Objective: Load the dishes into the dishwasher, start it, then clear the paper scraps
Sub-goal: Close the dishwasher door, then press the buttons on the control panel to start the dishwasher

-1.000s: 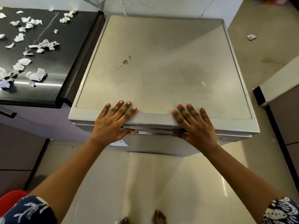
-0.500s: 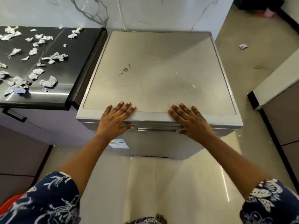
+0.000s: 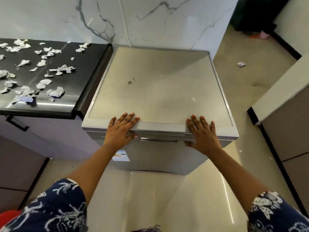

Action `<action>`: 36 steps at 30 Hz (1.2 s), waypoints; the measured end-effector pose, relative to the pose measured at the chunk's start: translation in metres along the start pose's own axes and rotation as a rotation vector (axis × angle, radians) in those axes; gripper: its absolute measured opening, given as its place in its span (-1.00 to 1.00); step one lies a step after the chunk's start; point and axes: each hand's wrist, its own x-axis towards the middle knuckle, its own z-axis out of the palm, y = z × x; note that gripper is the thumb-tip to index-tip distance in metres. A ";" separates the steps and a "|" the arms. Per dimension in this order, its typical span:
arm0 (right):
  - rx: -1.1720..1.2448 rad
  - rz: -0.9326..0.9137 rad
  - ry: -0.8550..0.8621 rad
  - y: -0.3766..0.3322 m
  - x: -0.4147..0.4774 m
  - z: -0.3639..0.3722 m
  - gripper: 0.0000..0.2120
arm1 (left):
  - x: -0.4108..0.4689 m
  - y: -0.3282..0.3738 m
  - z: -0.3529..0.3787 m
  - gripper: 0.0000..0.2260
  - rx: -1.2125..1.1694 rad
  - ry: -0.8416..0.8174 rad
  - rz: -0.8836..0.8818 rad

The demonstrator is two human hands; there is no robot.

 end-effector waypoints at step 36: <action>0.405 0.064 0.530 -0.253 0.531 -0.324 -0.46 | 0.392 -0.374 -0.278 -0.35 0.033 0.474 -0.112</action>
